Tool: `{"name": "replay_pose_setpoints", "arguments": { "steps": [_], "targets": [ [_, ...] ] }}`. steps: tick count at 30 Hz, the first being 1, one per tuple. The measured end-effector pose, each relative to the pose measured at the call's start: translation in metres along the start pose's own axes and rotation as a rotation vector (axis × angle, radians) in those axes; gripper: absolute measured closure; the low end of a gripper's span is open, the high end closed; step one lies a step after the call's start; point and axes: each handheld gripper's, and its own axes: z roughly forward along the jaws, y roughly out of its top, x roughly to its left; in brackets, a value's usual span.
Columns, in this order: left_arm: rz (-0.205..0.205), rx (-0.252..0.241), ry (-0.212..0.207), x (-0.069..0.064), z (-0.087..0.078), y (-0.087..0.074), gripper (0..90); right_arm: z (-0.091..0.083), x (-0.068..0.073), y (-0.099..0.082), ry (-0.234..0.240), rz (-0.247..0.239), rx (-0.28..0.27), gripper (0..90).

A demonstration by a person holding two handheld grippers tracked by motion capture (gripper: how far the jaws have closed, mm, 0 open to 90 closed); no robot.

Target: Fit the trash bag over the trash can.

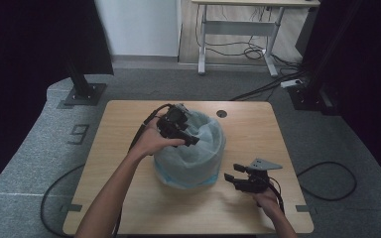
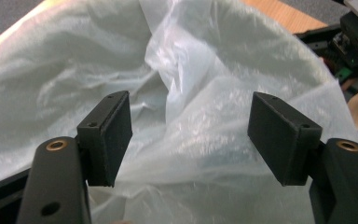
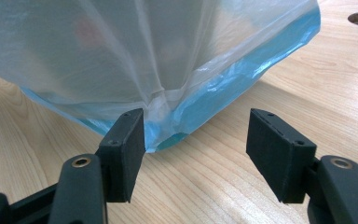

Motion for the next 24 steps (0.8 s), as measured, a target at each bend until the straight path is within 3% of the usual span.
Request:
{"name": "replay_pose_setpoints", "arguments": {
  "steps": [5,11,19,24],
  "targets": [
    [-0.002,0.093,0.028,0.0,0.012,-0.003,31.1,0.002,0.001,0.0,0.003,-0.004,0.008,35.9],
    [-0.018,0.167,0.035,0.005,0.025,-0.001,31.3,0.002,0.001,0.0,0.003,-0.006,0.012,35.7],
    [-0.01,0.232,0.024,0.003,0.038,0.0,31.5,-0.001,-0.001,0.0,0.003,-0.002,0.009,35.6],
    [-0.008,0.227,0.03,0.002,0.035,0.0,31.0,0.0,0.0,0.0,0.008,-0.009,0.011,35.5]
  ]
}}
